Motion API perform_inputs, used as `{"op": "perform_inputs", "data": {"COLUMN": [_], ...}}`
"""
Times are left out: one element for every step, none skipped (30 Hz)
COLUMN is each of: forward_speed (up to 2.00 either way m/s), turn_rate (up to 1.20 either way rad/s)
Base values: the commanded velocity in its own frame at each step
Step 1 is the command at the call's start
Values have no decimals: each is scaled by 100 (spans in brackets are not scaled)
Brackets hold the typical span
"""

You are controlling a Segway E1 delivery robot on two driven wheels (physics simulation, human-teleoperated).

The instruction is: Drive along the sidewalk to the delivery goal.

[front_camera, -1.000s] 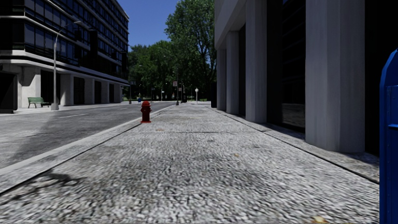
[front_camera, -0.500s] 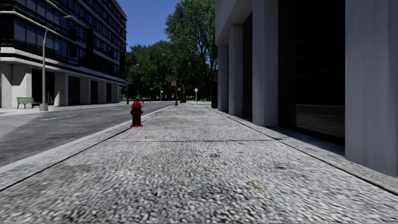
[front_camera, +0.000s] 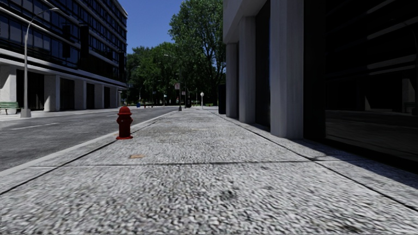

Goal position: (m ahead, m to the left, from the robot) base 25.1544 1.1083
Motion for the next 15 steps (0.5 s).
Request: {"op": "perform_inputs", "data": {"forward_speed": [200,200,200,200,200,200,200,200,200,200,200,200,200,200,200], "turn_rate": [0,0,0,0,0,0,0,0,0,0,0,0,0,0,0]}}
